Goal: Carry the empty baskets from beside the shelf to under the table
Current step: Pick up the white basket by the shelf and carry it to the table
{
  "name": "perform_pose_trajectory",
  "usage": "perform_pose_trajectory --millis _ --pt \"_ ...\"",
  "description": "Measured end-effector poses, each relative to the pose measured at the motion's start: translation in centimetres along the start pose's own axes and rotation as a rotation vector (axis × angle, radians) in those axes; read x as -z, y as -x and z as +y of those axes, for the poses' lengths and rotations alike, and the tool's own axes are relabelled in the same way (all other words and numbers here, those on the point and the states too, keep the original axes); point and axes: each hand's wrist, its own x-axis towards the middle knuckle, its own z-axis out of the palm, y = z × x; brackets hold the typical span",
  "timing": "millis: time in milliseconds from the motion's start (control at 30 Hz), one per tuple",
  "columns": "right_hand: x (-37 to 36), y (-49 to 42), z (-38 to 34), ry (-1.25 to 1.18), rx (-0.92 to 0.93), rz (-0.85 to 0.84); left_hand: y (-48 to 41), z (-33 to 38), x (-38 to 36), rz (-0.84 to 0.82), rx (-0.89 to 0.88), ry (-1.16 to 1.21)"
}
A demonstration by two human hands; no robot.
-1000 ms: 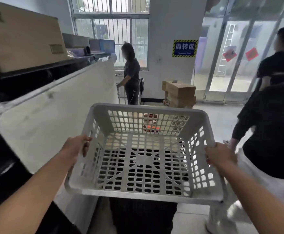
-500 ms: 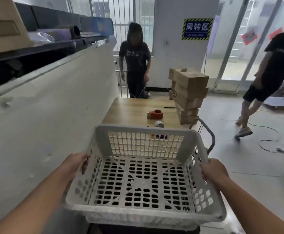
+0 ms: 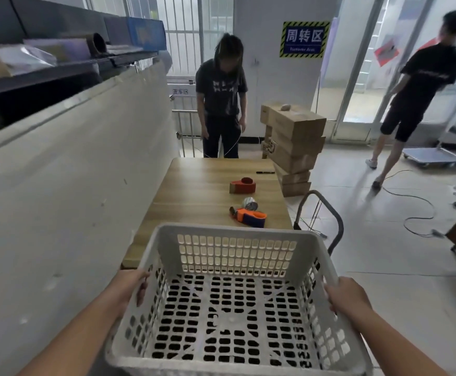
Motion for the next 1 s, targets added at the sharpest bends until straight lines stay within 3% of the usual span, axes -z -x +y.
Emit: perform_pose_trajectory --millis 500,767,1000 --pt "0.3 -1.9 -1.0 0.054 0.048 -0.005 -0.4 0.3 -0.4 -0.033 0.097 0.056" --pt "0.3 -1.4 0.2 0.011 0.055 0.032 -0.1 0.4 -0.6 -0.015 0.004 0.057" --pt "0.1 -1.2 0.2 0.037 0.042 0.004 -0.3 0.5 -0.6 -0.053 0.075 0.035"
